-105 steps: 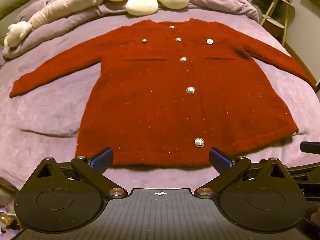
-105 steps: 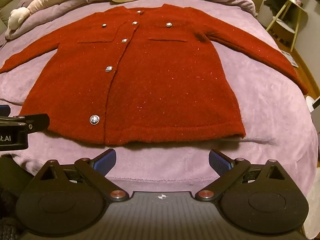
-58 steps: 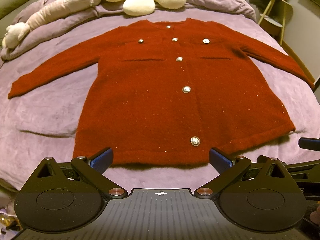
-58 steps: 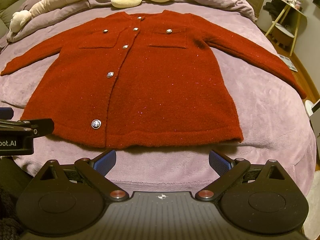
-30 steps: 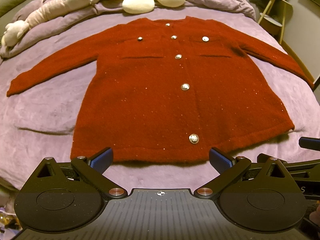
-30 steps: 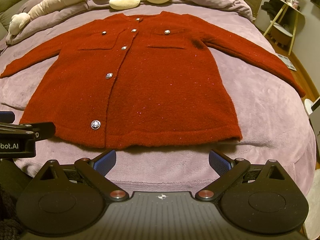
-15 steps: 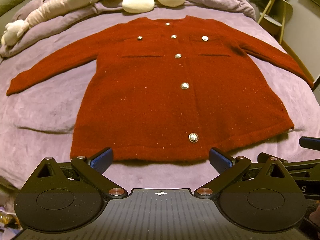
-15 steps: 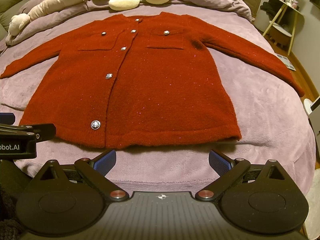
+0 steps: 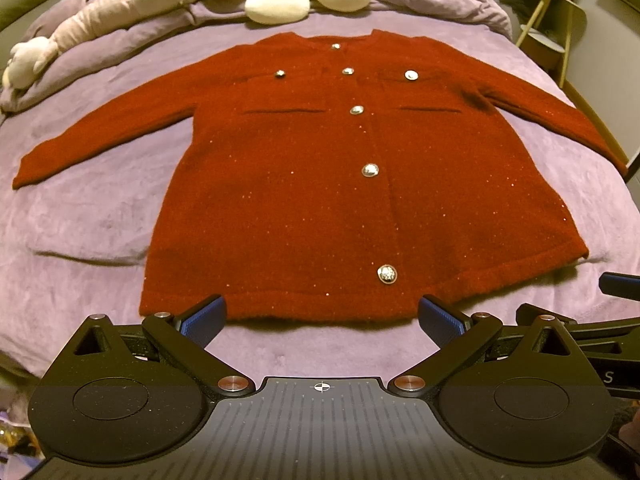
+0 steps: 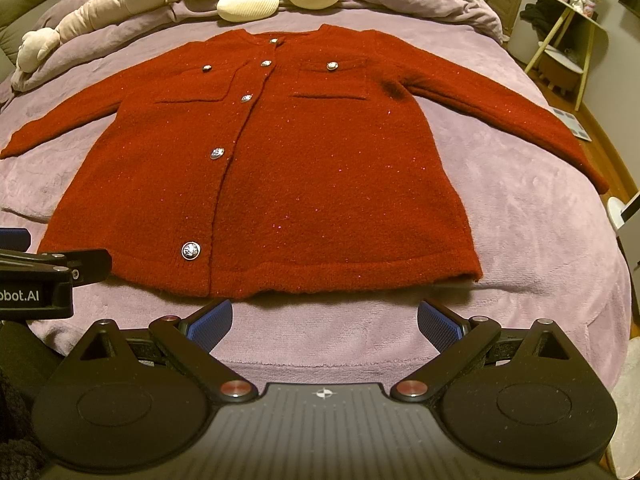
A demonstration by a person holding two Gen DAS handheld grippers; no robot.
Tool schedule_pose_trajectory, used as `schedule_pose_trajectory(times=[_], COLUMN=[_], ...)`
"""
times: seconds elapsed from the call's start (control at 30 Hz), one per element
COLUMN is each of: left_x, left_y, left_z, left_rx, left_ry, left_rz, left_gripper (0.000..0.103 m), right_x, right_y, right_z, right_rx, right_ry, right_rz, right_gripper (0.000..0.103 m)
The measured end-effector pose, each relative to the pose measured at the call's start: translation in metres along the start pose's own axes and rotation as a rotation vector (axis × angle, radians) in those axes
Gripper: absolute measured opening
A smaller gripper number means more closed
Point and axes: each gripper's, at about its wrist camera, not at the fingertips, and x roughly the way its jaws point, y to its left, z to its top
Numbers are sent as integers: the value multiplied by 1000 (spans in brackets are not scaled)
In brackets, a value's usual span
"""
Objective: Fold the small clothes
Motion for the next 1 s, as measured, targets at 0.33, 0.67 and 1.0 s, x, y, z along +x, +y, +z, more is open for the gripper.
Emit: schedule_pose_trajectory(times=[0.33,0.67,1.0], left_x=[0,0,1], left_y=[0,1,2], left_z=[0,0,2], left_rx=[0,-2,-6], left_ry=[0,3,8], left_rz=[-1,-1,-3], left_gripper=[103,103,103], right_x=[0,-1,-2], right_y=[0,-1,-1], right_z=[0,1,4], right_rx=[-1,-1,-1], right_ry=[1,-3,-3], right_rz=[0,0,1], right_gripper=[99,99,99])
